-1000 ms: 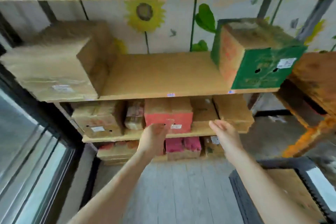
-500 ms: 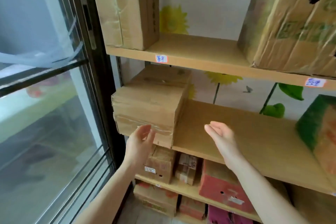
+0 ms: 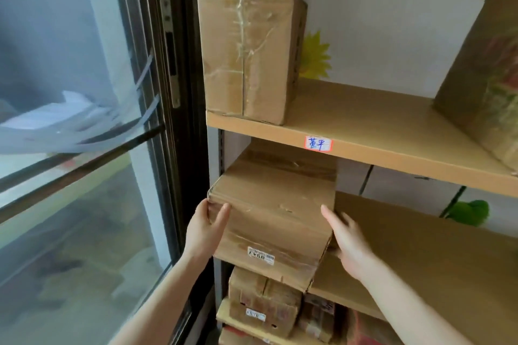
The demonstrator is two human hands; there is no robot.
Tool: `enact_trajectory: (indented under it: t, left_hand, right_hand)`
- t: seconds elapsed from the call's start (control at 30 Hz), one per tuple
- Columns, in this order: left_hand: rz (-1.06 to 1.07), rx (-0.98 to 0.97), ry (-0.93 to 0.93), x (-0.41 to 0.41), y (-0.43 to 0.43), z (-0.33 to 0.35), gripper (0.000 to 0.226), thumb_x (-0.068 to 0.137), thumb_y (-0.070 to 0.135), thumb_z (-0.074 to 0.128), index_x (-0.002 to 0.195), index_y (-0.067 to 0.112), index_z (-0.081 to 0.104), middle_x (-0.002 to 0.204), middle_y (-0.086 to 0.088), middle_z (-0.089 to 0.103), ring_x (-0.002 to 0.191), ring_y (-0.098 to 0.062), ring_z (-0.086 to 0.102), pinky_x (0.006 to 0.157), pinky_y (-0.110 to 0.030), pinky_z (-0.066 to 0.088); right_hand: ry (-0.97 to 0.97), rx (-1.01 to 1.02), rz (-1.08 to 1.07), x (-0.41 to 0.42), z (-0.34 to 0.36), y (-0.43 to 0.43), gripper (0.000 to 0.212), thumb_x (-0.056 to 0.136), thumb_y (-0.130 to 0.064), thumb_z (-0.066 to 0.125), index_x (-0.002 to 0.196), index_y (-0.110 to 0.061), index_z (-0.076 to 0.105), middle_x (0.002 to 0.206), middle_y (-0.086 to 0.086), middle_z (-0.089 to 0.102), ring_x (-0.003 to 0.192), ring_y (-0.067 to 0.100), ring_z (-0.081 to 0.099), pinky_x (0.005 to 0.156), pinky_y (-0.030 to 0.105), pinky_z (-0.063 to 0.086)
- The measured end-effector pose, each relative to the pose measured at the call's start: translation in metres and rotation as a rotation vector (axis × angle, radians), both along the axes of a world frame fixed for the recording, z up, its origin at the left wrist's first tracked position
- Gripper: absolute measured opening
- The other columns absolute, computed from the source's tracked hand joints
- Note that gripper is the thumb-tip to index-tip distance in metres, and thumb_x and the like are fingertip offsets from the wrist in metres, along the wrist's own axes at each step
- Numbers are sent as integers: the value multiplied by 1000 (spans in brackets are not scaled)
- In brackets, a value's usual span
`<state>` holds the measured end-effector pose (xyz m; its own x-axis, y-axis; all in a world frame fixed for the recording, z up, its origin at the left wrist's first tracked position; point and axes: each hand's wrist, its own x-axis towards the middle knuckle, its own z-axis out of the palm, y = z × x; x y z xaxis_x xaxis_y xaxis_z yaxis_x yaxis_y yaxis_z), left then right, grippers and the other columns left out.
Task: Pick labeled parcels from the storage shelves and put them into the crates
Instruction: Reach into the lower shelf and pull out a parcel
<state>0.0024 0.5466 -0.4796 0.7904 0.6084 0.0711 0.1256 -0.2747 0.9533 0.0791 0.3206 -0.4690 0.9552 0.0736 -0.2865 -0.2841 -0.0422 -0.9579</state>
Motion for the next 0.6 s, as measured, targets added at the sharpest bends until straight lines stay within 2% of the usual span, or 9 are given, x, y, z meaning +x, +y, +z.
enact_trajectory:
  t: [0.13,0.2,0.27,0.33,0.4,0.43,0.5,0.53,0.6]
  left_hand:
    - [-111,153,-130,-2,3,13,41,88,33,58,126,19,52,112,11,56,108,-7,50,88,-19,38]
    - [-183,261,-236,-7,-2,25,46,89,37,57,132,26,49,127,5,51,117,-9,45,96,-26,36]
    - [-265,388,-340,-15,-11,35,45,87,44,51,131,38,46,137,-1,48,127,-16,42,103,-39,36]
    - [-343,529,-419,-22,-22,43,43,87,42,46,130,40,42,136,-8,50,125,-23,48,99,-47,42]
    - [-382,710,-441,-25,-31,49,45,85,40,49,129,34,43,131,-14,54,111,-28,58,86,-46,52]
    - [-385,765,-413,-25,-34,49,50,81,43,52,129,31,44,131,-17,53,108,-30,60,82,-46,54]
    - [-344,826,-287,-26,-36,45,66,70,57,57,127,24,49,132,-21,52,111,-37,59,87,-49,50]
    - [-311,873,-198,-27,-36,42,73,67,65,54,125,20,53,132,-23,52,115,-40,56,91,-50,44]
    - [-277,982,-57,-30,-38,42,85,65,79,39,121,18,59,128,-22,56,118,-41,54,96,-49,38]
  right_hand:
    - [113,208,-203,-8,-3,-10,53,84,-36,63,133,-22,46,140,3,49,128,24,44,110,45,32]
    - [147,357,-261,-17,-3,-23,32,88,-30,59,118,-19,56,113,5,67,105,25,59,90,40,47]
    - [143,481,-264,-35,-8,-33,15,94,-20,48,105,-13,56,82,4,73,83,22,63,69,35,53]
    - [146,469,-260,-56,-18,-35,16,97,-8,42,109,-11,52,89,3,68,75,11,66,61,23,56]
    - [210,406,-280,-64,-39,-36,26,94,-1,48,119,-7,49,106,5,63,81,5,65,63,8,52]
    - [267,358,-283,-63,-51,-37,29,93,-2,49,122,-3,49,108,11,63,86,12,63,63,11,53]
    - [313,226,-258,-62,-60,-42,31,95,-3,43,125,3,48,97,21,61,80,28,59,59,30,55]
    - [329,218,-238,-62,-56,-45,33,96,-5,42,128,3,46,94,21,60,79,30,58,61,36,53]
    - [260,188,-242,-58,-38,-46,38,96,-15,46,131,-1,45,97,18,61,85,29,60,69,37,49]
